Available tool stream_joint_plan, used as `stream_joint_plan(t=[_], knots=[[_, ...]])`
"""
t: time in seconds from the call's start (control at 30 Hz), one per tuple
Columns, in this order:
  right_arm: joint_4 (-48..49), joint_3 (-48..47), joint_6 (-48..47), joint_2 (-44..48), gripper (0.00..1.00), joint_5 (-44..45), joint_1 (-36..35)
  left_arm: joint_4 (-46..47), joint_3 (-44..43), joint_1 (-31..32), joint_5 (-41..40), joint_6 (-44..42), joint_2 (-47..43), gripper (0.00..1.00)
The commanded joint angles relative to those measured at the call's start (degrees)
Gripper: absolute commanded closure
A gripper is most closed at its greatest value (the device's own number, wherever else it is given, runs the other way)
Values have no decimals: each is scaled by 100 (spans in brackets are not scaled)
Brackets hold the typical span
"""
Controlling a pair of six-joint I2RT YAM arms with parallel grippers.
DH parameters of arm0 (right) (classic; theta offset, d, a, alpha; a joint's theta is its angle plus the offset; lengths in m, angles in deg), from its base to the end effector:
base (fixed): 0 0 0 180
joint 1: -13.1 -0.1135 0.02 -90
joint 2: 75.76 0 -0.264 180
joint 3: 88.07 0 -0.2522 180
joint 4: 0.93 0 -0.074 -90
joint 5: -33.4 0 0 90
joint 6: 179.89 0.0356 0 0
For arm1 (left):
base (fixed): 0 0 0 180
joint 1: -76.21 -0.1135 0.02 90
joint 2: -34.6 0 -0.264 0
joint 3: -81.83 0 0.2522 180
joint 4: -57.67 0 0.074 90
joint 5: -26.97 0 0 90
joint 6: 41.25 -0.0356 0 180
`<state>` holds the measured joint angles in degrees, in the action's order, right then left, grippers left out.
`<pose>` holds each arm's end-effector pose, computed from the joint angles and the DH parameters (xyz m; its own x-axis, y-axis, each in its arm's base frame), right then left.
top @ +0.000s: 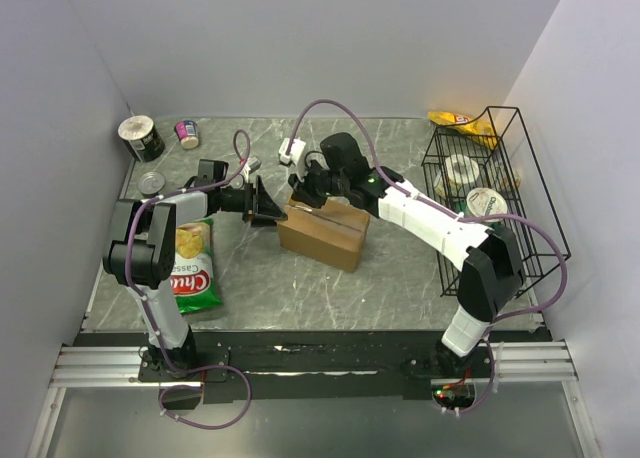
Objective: Unpack the express box
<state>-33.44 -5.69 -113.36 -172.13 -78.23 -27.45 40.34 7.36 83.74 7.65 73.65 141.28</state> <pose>0.2901 0.2654 0.3258 -0.0256 -0.5092 -0.8603 -0.9310 0.3256 -0.1650 0.3573 -0.0811 0.1667 -0.9580 -0.0139 -0.2863 0.2724 0.2667 -0.9245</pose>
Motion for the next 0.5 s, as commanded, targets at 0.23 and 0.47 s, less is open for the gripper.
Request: stream_joint_plan(t=[0.23,0.47], knots=[[-446,405,79,629,100,528,83,85,-117,-50,-493,94,56,40],[-402,124,96,445,100,414,74,-126,-64,64,-546,-363,-427,27]])
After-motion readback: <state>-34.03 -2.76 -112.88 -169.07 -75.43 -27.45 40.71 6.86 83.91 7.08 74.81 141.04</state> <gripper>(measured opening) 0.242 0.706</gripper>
